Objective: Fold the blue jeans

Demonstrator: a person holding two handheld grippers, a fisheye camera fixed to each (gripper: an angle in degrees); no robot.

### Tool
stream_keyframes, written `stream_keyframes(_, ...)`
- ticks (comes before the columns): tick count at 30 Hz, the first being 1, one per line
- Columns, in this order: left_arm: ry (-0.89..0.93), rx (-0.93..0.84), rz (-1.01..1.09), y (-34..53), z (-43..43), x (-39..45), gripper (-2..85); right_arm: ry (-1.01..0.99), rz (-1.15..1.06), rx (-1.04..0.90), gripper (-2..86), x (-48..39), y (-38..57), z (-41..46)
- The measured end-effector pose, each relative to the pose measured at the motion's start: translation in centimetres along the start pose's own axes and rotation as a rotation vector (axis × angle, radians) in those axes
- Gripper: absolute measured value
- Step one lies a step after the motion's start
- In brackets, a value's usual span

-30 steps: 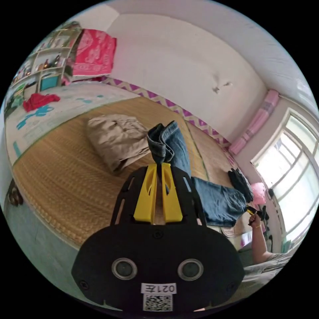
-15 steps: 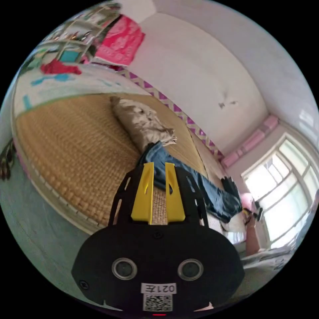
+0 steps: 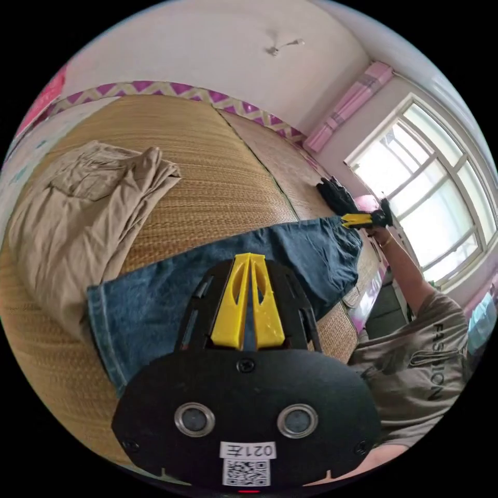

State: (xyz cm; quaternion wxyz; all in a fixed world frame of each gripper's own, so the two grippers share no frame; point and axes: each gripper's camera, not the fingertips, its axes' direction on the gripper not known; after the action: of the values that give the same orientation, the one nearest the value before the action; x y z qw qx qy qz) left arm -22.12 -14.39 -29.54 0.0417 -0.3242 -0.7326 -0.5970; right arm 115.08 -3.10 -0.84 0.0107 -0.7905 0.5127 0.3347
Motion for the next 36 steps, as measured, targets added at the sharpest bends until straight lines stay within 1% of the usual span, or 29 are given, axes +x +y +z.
stream_keyframes(2,0.021,-0.056,0.047,-1.7,2.6,0.5,-1.0,-0.063,-0.045,-0.053,10.7,2.4,-2.8,1.6)
stream_keyframes(4,-0.03,-0.126,0.108,-3.2,5.3,1.4,-1.0,-0.062,-0.086,-0.113,12.5,5.2,-5.6,3.4)
stream_keyframes(6,-0.079,-0.166,0.151,-4.1,7.0,2.2,-1.0,-0.062,-0.107,-0.138,12.5,7.0,-7.0,4.2)
stream_keyframes(8,-0.135,-0.183,0.188,-4.7,8.3,3.1,-1.0,-0.063,-0.127,-0.166,11.1,8.4,-8.2,4.9)
stream_keyframes(10,-0.205,-0.212,0.231,-5.3,10.3,4.5,-0.9,-0.078,-0.159,-0.202,7.7,9.7,-9.2,5.7)
stream_keyframes(14,-0.235,-0.257,0.279,-6.0,13.1,6.2,-0.8,-0.076,-0.166,-0.178,3.3,11.3,-9.9,5.1)
stream_keyframes(16,-0.251,-0.267,0.331,-6.0,13.9,7.6,-0.3,-0.068,-0.154,-0.136,0.1,12.5,-9.5,3.9)
stream_keyframes(19,-0.234,-0.277,0.341,-6.2,14.2,8.4,1.8,-0.101,-0.127,-0.097,-0.8,14.4,-8.6,2.9)
stream_keyframes(22,-0.154,-0.314,0.355,-6.6,14.7,9.1,7.6,-0.119,-0.109,-0.072,-1.0,15.9,-7.6,2.4)
stream_keyframes(26,-0.198,-0.321,0.382,-7.1,14.7,10.8,9.2,-0.12,-0.099,-0.06,-1.0,17.3,-6.5,2.0)
stream_keyframes(27,-0.254,-0.286,0.388,-7.3,14.1,11.4,9.0,-0.119,-0.095,-0.06,-1.0,17.7,-6.1,2.0)
stream_keyframes(29,-0.278,-0.231,0.4,-7.6,13.0,12.2,7.8,-0.112,-0.092,-0.061,-1.0,18.3,-5.5,2.1)
stream_keyframes(30,-0.272,-0.235,0.408,-7.8,13.0,12.5,6.5,-0.106,-0.093,-0.063,-1.0,18.6,-5.1,2.1)
stream_keyframes(33,-0.256,-0.343,0.427,-8.0,14.8,12.7,5.1,-0.097,-0.089,-0.067,-1.0,19.5,-4.1,2.2)
stream_keyframes(36,-0.241,-0.311,0.436,-8.0,12.6,13.2,1.2,-0.107,-0.083,-0.062,-1.0,20.8,-2.6,1.9)
